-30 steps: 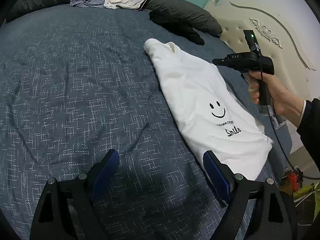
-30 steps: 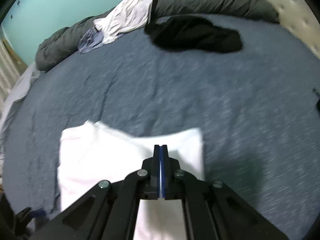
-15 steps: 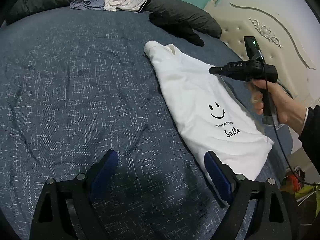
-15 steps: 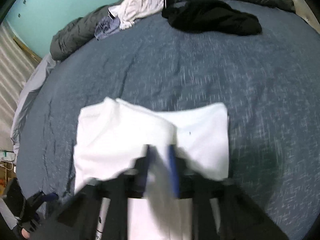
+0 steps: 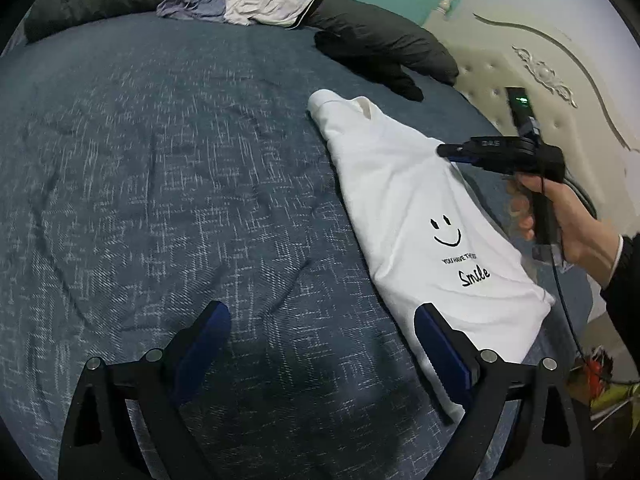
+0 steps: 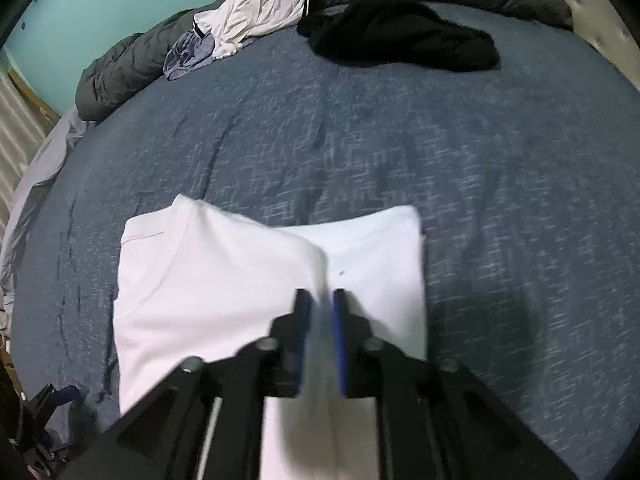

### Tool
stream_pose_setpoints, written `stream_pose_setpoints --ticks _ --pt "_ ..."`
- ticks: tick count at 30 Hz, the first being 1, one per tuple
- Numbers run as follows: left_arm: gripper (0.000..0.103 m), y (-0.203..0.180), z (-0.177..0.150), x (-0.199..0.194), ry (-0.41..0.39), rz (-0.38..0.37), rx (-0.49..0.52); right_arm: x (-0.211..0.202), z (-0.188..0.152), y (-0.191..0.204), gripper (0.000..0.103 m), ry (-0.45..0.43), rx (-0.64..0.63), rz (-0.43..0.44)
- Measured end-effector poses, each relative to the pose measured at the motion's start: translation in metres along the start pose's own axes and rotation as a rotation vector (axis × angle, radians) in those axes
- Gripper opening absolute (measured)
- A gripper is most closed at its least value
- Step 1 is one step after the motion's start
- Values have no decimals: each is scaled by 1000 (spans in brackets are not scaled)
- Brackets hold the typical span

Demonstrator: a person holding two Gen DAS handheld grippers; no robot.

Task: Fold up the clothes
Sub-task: 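Move both grippers to the folded shirt's bottom edge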

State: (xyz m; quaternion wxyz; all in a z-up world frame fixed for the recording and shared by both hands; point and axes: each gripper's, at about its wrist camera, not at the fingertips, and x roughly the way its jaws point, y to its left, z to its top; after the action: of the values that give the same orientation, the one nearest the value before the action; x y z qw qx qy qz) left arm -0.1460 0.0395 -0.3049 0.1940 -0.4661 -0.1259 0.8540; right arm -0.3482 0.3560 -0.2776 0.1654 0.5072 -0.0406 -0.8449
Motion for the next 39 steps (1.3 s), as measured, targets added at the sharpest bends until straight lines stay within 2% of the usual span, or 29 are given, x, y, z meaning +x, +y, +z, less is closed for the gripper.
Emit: stream_pose_setpoints --ticks 3,6,13,15,18,19,22,27,29,35,39 --pt "97 -7 -1 3 -2 11 1 -17 -4 1 17 -38 -22 -4" --pt "98 -16 -2 4 -1 19 3 -33 -13 9 17 -52 -66 43" --pt "103 -34 -4 0 -10 3 -47 -72 -50 1 17 -16 -76 106" --pt "103 -41 -3 -3 -19 18 -45 -82 -63 -9 18 5 -41 113" --pt "103 -48 -5 -6 -24 19 -61 -95 -83 -26 34 40 24 120" --pt "103 -51 -6 -7 -25 19 -66 -101 -92 -33 35 48 47 120" --pt "103 -58 -7 -11 -30 20 -83 -112 -115 -46 36 75 104 139" --pt "103 -60 -15 -8 13 26 -155 -121 -147 -50 42 117 147 161" --pt "103 -62 -17 -6 37 1 -190 -124 -159 -50 43 130 158 167" --pt "103 -69 -22 -7 48 56 -195 -124 -176 -47 43 151 197 135" --pt "103 -70 -26 -12 54 73 -177 -129 -183 -48 43 140 239 165"
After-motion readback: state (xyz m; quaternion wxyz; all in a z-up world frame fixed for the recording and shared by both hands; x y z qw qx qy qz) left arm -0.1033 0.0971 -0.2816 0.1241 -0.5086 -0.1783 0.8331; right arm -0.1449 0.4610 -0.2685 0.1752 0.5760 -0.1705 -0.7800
